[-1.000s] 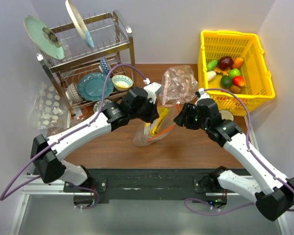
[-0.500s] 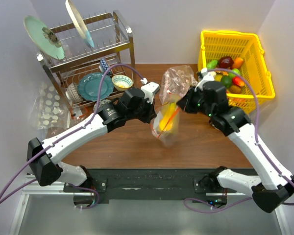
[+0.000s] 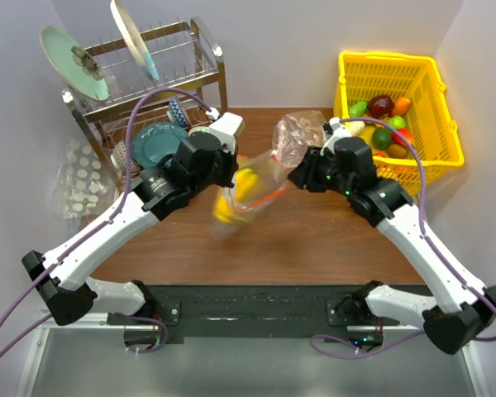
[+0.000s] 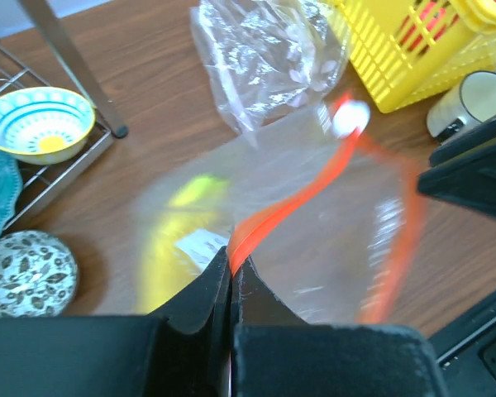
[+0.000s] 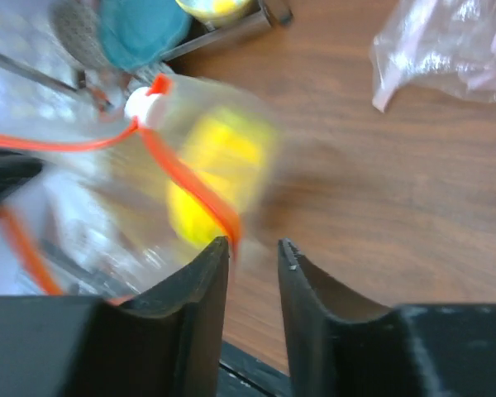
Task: Place the food in the zip-top bag and seal the zipper
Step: Adjust the zipper food storage bag at the center of the board.
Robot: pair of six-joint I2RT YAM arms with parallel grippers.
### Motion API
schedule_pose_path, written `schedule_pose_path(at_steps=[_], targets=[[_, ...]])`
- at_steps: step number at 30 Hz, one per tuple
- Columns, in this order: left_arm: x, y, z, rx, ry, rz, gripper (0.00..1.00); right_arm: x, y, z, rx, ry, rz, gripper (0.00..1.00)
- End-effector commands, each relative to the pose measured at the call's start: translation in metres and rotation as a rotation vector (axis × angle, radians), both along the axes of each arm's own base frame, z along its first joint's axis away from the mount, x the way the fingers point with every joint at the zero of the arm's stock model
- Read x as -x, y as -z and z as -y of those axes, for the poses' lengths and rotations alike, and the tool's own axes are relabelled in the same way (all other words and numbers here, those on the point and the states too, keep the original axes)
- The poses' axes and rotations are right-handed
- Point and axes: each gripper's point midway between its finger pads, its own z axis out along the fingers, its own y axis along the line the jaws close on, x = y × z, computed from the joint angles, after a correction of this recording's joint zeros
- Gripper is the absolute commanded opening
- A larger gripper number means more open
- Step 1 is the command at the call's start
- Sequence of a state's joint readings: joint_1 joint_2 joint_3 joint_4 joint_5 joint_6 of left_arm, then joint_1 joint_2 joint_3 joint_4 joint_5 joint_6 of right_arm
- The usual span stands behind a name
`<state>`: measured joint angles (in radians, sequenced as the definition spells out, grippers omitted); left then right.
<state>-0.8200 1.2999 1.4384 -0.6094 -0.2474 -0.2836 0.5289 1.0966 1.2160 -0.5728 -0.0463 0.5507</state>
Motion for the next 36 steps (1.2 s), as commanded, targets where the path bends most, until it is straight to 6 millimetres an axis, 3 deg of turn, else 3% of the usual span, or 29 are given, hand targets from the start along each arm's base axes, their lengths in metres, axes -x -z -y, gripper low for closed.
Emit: schedule_pose_path(at_steps=[1, 7, 10, 11, 14, 16, 17, 20, 21, 22, 27, 28, 29, 31, 32, 34, 35, 36], targets=[[-0.009, 0.0, -0.009, -0.055, -0.025, 0.048, 0.0, -0.002, -0.004, -0.01, -0.013, -0.05, 0.009, 0.59], [-0.019, 0.061, -0.008, -0.178, -0.026, 0.007, 0.0, -0.007, -0.016, 0.005, 0.057, -0.014, 0.066, 0.62], [-0.022, 0.086, -0.006, -0.222, -0.019, -0.02, 0.0, -0.011, -0.027, 0.023, 0.107, 0.06, 0.113, 0.78], [-0.024, 0.091, -0.003, -0.229, -0.015, -0.025, 0.0, -0.016, -0.03, 0.035, 0.141, 0.122, 0.138, 0.88], [-0.024, 0.107, 0.002, -0.243, 0.004, -0.048, 0.0, -0.026, -0.048, 0.066, 0.219, 0.262, 0.205, 0.95], [-0.022, 0.114, 0.005, -0.241, 0.025, -0.064, 0.0, -0.034, -0.056, 0.087, 0.287, 0.359, 0.228, 0.99], [-0.022, 0.116, 0.007, -0.24, 0.03, -0.07, 0.0, -0.037, -0.069, 0.099, 0.318, 0.406, 0.254, 0.99], [-0.02, 0.117, 0.009, -0.233, 0.049, -0.069, 0.0, -0.056, -0.086, 0.144, 0.379, 0.584, 0.265, 0.99], [-0.019, 0.119, 0.009, -0.232, 0.057, -0.071, 0.0, -0.062, -0.087, 0.147, 0.358, 0.58, 0.257, 0.99], [-0.019, 0.115, 0.011, -0.219, 0.068, -0.06, 0.0, -0.072, -0.09, 0.166, 0.357, 0.635, 0.248, 0.99], [-0.016, 0.115, 0.014, -0.203, 0.093, -0.054, 0.0, -0.111, -0.083, 0.205, 0.446, 0.753, 0.199, 0.99], [-0.014, 0.114, 0.016, -0.198, 0.103, -0.053, 0.0, -0.118, -0.09, 0.221, 0.469, 0.8, 0.193, 0.99], [-0.014, 0.114, 0.016, -0.195, 0.106, -0.053, 0.0, -0.129, -0.067, 0.228, 0.525, 0.801, 0.116, 0.99], [-0.012, 0.11, 0.018, -0.182, 0.117, -0.046, 0.0, -0.14, -0.056, 0.247, 0.562, 0.828, 0.062, 0.99], [-0.012, 0.108, 0.017, -0.175, 0.117, -0.042, 0.0, -0.152, -0.034, 0.252, 0.591, 0.816, 0.006, 0.99], [-0.011, 0.103, 0.017, -0.157, 0.119, -0.023, 0.0, -0.159, -0.019, 0.269, 0.596, 0.837, -0.045, 0.99], [-0.01, 0.102, 0.016, -0.152, 0.119, -0.017, 0.0, -0.168, 0.003, 0.271, 0.594, 0.814, -0.098, 0.99], [-0.009, 0.104, 0.015, -0.153, 0.121, -0.018, 0.0, -0.168, 0.013, 0.288, 0.577, 0.836, -0.133, 0.99]])
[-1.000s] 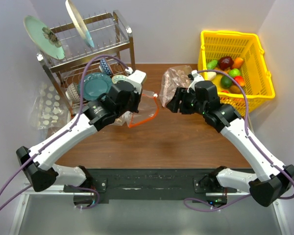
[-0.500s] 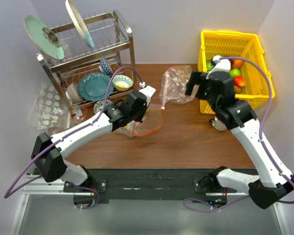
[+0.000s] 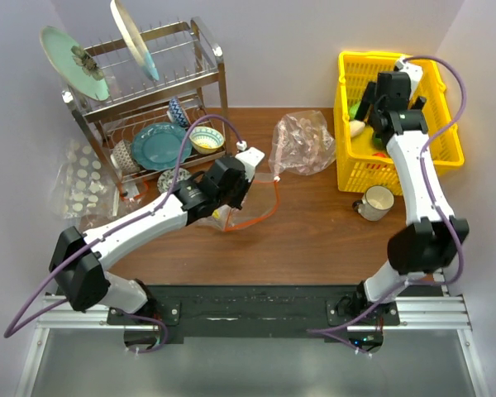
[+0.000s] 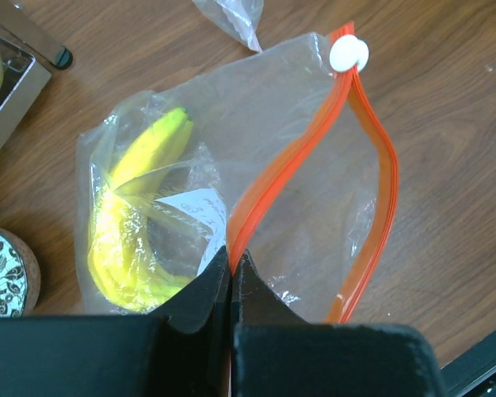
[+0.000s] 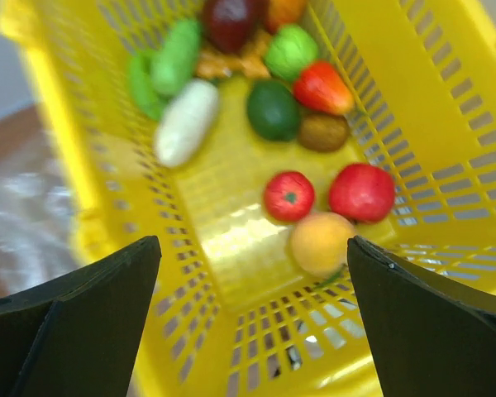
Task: Place the food in the zip-top bag and seal the zipper
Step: Adjust the zipper food storage bag at the center of the board, then pick up the fake fruit from the bin.
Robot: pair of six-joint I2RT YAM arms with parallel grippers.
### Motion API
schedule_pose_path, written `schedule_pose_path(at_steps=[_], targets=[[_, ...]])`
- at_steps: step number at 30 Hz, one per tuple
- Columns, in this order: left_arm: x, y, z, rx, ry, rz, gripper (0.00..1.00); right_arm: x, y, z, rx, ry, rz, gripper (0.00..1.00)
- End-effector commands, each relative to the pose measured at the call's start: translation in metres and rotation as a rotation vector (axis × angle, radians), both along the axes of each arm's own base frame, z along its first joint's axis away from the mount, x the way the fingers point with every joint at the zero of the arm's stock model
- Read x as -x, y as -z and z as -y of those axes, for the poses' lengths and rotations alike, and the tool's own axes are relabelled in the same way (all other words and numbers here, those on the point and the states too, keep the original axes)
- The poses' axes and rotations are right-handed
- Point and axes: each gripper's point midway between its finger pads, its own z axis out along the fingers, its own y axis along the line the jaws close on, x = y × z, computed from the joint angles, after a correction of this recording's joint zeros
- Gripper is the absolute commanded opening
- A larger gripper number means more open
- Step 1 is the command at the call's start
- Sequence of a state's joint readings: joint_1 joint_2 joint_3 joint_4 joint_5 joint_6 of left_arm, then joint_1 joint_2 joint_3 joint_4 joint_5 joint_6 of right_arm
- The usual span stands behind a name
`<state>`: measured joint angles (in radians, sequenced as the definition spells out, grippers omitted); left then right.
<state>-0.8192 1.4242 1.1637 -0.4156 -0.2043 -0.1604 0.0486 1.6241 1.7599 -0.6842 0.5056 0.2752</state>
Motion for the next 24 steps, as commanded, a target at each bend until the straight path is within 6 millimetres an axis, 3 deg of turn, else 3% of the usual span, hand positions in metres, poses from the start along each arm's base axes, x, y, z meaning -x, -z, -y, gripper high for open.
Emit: schedule_pose_path(at_steps=[1, 6, 9, 24], targets=[[-0.001, -0.032, 0.002, 0.084, 0.021, 0.094, 0.0, -0.005, 0.043, 0.04, -0.055, 0.069, -0.126, 0.99], [0.0, -0.03, 0.001, 0.086, 0.021, 0.095, 0.0, -0.021, 0.108, 0.052, -0.252, 0.063, -0.224, 0.99], [0.0, -0.03, 0.0, 0.084, 0.021, 0.096, 0.0, -0.024, 0.133, 0.057, -0.266, 0.092, -0.27, 0.99], [0.0, -0.027, -0.001, 0.075, 0.019, 0.094, 0.0, -0.046, 0.217, 0.062, -0.282, 0.101, -0.379, 0.95]])
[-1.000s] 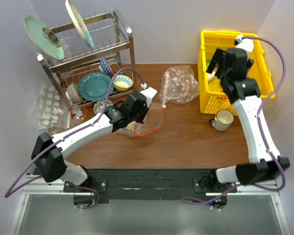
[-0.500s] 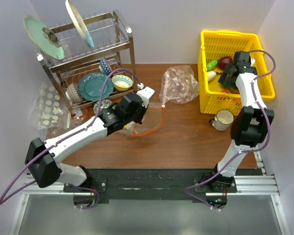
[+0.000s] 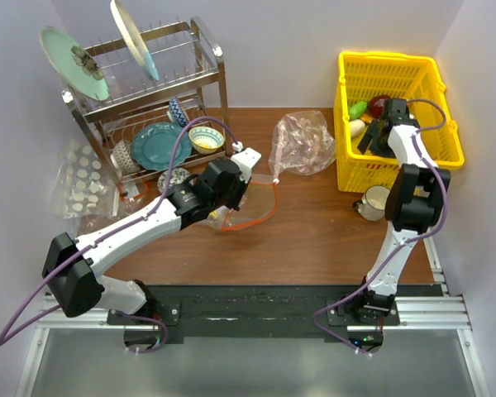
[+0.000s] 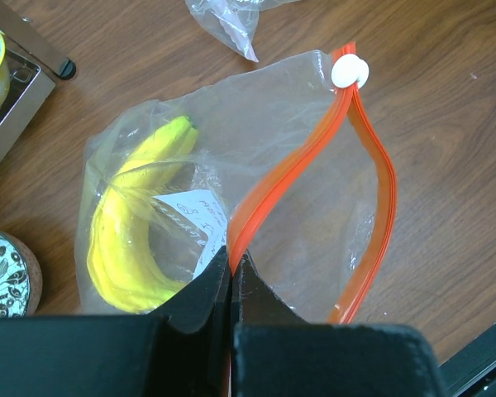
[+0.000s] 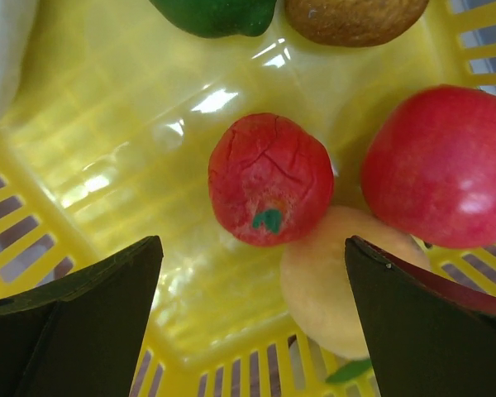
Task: Place the food in the zip-top bag and seal the zipper
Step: Pick up the fake fruit from the bin.
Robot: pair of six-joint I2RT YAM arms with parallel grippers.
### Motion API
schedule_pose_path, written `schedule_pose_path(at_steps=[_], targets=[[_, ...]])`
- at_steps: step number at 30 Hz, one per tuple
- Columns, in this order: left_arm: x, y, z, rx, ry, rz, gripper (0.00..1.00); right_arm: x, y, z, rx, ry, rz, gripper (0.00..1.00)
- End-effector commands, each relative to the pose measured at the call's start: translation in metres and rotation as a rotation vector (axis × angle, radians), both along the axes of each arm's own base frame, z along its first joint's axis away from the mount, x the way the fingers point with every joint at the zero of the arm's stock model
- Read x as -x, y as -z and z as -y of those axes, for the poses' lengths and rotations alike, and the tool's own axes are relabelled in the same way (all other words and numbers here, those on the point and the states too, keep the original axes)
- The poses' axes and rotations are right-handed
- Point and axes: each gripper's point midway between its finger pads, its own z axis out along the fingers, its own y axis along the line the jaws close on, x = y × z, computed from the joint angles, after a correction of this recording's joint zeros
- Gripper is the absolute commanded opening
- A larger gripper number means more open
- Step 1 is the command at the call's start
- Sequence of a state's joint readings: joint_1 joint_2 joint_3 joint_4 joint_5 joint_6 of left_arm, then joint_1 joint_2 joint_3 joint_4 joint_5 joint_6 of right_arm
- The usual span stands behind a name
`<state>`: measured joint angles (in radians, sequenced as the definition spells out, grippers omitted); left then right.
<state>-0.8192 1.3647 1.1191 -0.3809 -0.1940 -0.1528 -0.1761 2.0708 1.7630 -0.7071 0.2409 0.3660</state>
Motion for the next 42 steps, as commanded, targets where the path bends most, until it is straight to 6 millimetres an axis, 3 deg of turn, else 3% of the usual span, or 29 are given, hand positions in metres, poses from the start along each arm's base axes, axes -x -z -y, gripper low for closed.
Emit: schedule_pose_path(at_steps=[1, 4, 8, 9, 12, 15, 18, 19, 22, 23, 25, 26, 32, 35, 36, 37, 39, 40, 42], targets=[[-0.006, -0.019, 0.002, 0.043, 0.005, 0.062, 0.0, -0.014, 0.003, 0.003, 0.0, 0.013, 0.029, 0.95], [-0.006, -0.019, 0.002, 0.039, 0.002, 0.065, 0.0, -0.014, 0.016, 0.004, -0.006, 0.032, 0.011, 0.95], [-0.006, -0.017, 0.001, 0.032, 0.0, 0.064, 0.0, -0.014, 0.026, 0.004, -0.017, 0.045, 0.012, 0.77], [-0.006, -0.018, 0.001, 0.034, -0.001, 0.066, 0.0, -0.015, 0.025, 0.004, -0.023, 0.047, 0.019, 0.65], [-0.007, -0.017, 0.001, 0.032, -0.002, 0.065, 0.0, -0.015, 0.02, 0.005, -0.02, 0.046, 0.025, 0.54], [-0.006, -0.016, 0.0, 0.03, -0.002, 0.064, 0.0, -0.013, -0.003, 0.006, -0.004, 0.033, 0.059, 0.49], [-0.006, -0.017, 0.0, 0.032, -0.003, 0.066, 0.0, -0.01, -0.039, 0.005, 0.012, 0.025, 0.128, 0.49], [-0.006, -0.018, 0.0, 0.032, -0.003, 0.068, 0.0, -0.007, -0.06, 0.004, 0.019, 0.021, 0.168, 0.49], [-0.006, -0.019, 0.0, 0.035, -0.003, 0.069, 0.0, 0.001, -0.09, -0.004, 0.006, -0.006, 0.228, 0.49], [-0.006, -0.019, 0.0, 0.035, -0.003, 0.069, 0.0, 0.005, -0.113, -0.005, 0.008, -0.011, 0.279, 0.5], [-0.005, -0.02, 0.0, 0.038, 0.001, 0.069, 0.0, 0.012, -0.129, -0.011, -0.005, -0.031, 0.318, 0.5], [-0.005, -0.02, 0.0, 0.04, 0.0, 0.069, 0.0, 0.018, -0.152, -0.02, -0.027, -0.061, 0.375, 0.51], [-0.003, -0.022, 0.001, 0.049, 0.009, 0.066, 0.0, 0.044, -0.2, -0.06, -0.157, -0.174, 0.529, 0.54], [-0.002, -0.025, 0.001, 0.057, 0.012, 0.07, 0.0, 0.062, -0.227, -0.092, -0.273, -0.263, 0.626, 0.54], [-0.002, -0.026, 0.001, 0.059, 0.013, 0.07, 0.0, 0.067, -0.224, -0.101, -0.326, -0.274, 0.631, 0.54], [-0.002, -0.026, 0.001, 0.062, 0.013, 0.072, 0.0, 0.077, -0.242, -0.12, -0.389, -0.353, 0.685, 0.54], [-0.001, -0.027, 0.001, 0.063, 0.015, 0.072, 0.0, 0.088, -0.239, -0.14, -0.486, -0.4, 0.688, 0.54], [-0.001, -0.027, 0.001, 0.064, 0.014, 0.071, 0.0, 0.099, -0.251, -0.155, -0.533, -0.466, 0.72, 0.53], [0.0, -0.028, 0.001, 0.066, 0.015, 0.072, 0.0, 0.113, -0.246, -0.174, -0.589, -0.51, 0.701, 0.53]])
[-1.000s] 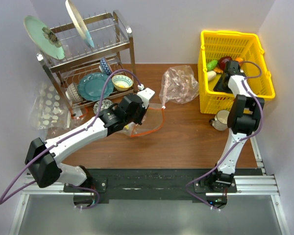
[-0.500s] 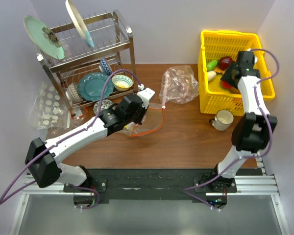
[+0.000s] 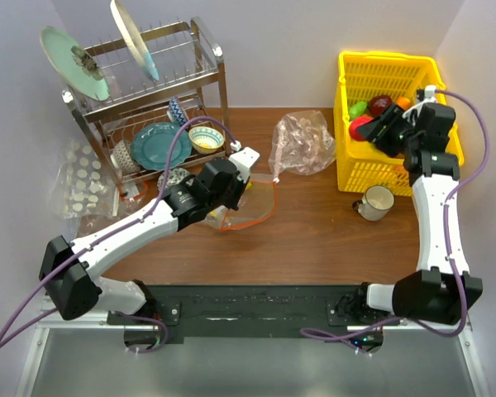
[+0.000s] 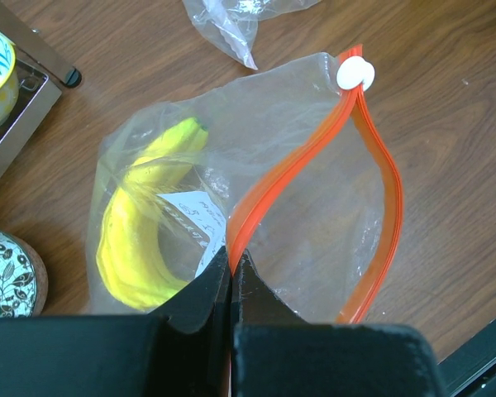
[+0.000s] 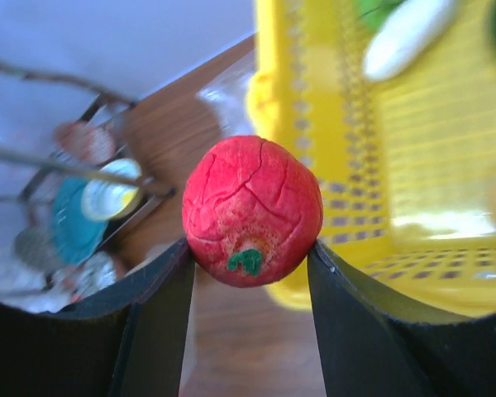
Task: Place the food in the zip-top bag and seal the zipper
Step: Pick up the fake fruit from the bin, then place the fake fruit in the zipper food storage bag.
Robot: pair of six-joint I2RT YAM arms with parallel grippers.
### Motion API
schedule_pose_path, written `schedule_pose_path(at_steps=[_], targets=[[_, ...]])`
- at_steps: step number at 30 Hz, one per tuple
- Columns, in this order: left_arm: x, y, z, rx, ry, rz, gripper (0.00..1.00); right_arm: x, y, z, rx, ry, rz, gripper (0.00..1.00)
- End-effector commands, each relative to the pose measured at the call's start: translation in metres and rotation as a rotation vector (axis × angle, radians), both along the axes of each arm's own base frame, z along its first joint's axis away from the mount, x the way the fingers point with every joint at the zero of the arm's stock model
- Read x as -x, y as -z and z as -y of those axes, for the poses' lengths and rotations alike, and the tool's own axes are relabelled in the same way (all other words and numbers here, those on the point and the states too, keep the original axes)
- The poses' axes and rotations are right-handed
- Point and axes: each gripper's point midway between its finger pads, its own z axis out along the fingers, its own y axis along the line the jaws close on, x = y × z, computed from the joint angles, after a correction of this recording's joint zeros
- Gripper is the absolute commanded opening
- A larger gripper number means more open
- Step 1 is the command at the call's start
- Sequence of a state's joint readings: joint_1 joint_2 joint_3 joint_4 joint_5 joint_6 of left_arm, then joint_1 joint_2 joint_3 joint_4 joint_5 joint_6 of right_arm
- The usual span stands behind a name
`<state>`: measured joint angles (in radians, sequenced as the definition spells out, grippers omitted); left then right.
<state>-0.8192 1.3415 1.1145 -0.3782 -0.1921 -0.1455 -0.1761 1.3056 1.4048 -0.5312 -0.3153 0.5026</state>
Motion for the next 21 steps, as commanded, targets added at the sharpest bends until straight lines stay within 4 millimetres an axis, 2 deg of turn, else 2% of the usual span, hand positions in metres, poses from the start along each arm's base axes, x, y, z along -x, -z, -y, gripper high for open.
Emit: schedule_pose_path(at_steps=[1, 4, 5, 6, 7, 8, 9, 11, 12, 13, 17, 21], targets=[[-0.002, -0.021, 0.002, 0.054, 0.008, 0.055, 0.0, 0.035, -0.027, -0.066, -0.16, -0.273, 0.089, 0.53], [-0.001, -0.022, 0.002, 0.055, 0.01, 0.056, 0.0, 0.057, -0.016, -0.098, -0.165, -0.372, 0.058, 0.53], [-0.001, -0.022, 0.002, 0.056, 0.009, 0.058, 0.0, 0.07, -0.017, -0.119, -0.165, -0.438, 0.062, 0.53], [-0.002, -0.022, 0.002, 0.055, 0.007, 0.058, 0.0, 0.076, -0.007, -0.129, -0.178, -0.466, 0.035, 0.54], [-0.002, -0.024, 0.001, 0.056, 0.005, 0.062, 0.0, 0.082, -0.004, -0.136, -0.184, -0.488, 0.03, 0.54], [-0.002, -0.023, 0.0, 0.054, 0.002, 0.06, 0.0, 0.094, -0.003, -0.152, -0.194, -0.541, 0.028, 0.54], [-0.003, -0.023, 0.0, 0.054, 0.001, 0.062, 0.0, 0.101, 0.008, -0.159, -0.208, -0.557, -0.001, 0.54], [-0.002, -0.023, 0.0, 0.054, 0.001, 0.063, 0.0, 0.116, 0.012, -0.178, -0.213, -0.617, -0.004, 0.54], [-0.002, -0.023, 0.0, 0.052, 0.0, 0.062, 0.0, 0.121, 0.024, -0.183, -0.219, -0.621, -0.032, 0.53], [-0.002, -0.023, 0.0, 0.051, 0.0, 0.063, 0.0, 0.129, 0.025, -0.196, -0.224, -0.661, -0.024, 0.53], [-0.003, -0.024, -0.001, 0.051, -0.005, 0.067, 0.0, 0.146, 0.052, -0.225, -0.273, -0.719, -0.064, 0.53], [-0.002, -0.024, 0.0, 0.054, -0.001, 0.067, 0.0, 0.144, 0.066, -0.25, -0.283, -0.748, -0.08, 0.53]])
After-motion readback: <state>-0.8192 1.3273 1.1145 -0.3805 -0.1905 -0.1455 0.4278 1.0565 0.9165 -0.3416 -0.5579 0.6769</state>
